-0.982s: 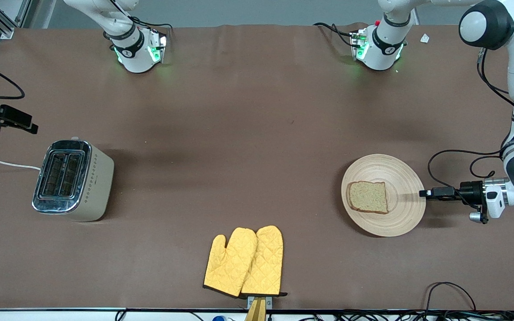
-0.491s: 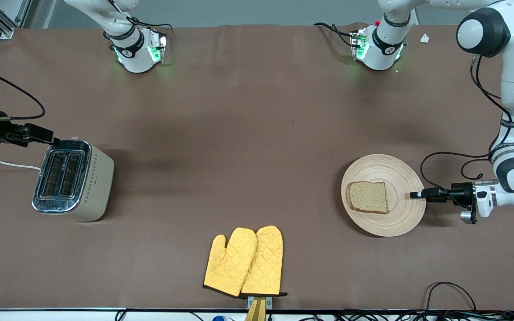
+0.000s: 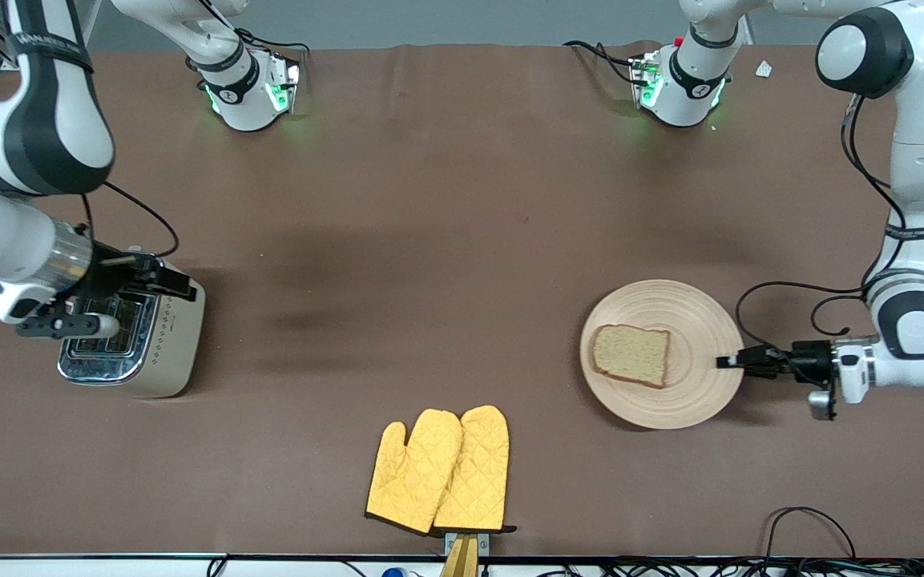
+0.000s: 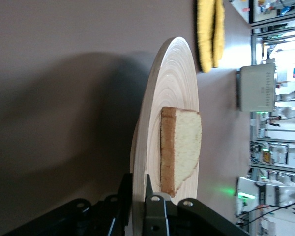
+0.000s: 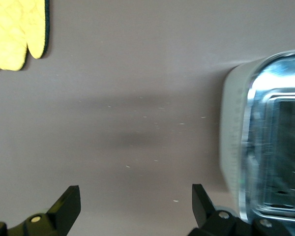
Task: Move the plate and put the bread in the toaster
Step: 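Grip the plate rim with the left gripper while the right gripper nears the toaster, then slide the plate toward the toaster with the left gripper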
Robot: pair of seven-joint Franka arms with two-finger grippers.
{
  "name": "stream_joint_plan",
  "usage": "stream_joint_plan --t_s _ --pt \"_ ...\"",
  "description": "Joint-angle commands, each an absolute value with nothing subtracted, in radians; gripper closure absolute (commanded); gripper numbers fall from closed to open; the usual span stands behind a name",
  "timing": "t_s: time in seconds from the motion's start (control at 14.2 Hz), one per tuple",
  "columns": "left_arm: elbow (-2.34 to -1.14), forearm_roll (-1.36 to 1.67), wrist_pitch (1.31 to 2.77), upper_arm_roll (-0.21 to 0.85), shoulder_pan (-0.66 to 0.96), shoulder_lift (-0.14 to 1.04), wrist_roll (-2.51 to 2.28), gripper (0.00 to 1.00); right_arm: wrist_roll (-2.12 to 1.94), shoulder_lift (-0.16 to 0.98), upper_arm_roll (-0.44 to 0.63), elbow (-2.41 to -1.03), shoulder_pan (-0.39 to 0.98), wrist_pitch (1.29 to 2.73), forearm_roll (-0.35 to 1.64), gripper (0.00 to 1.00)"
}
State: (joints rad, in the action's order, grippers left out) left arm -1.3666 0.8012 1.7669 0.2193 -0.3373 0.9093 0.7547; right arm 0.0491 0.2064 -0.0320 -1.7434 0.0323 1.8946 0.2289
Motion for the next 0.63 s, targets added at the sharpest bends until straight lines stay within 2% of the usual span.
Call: stream_joint_plan --t_s 0.0,0.21,0.56 --pt "-1.347 0.811 1.813 0.296 -0.257 0.894 0.637 1.00 0.104 0.204 -0.031 -1.766 0.069 1.934 0.275 0.00" --pt "-1.345 0.874 1.986 0.380 -0.126 0.900 0.496 1.00 0.106 0.253 -0.031 -1.767 0.072 1.988 0.275 0.00" --pt "-1.344 1.098 2.227 0.382 0.162 0.923 0.377 1.00 0.184 0.356 -0.031 -1.767 0.112 2.092 0.281 0.00"
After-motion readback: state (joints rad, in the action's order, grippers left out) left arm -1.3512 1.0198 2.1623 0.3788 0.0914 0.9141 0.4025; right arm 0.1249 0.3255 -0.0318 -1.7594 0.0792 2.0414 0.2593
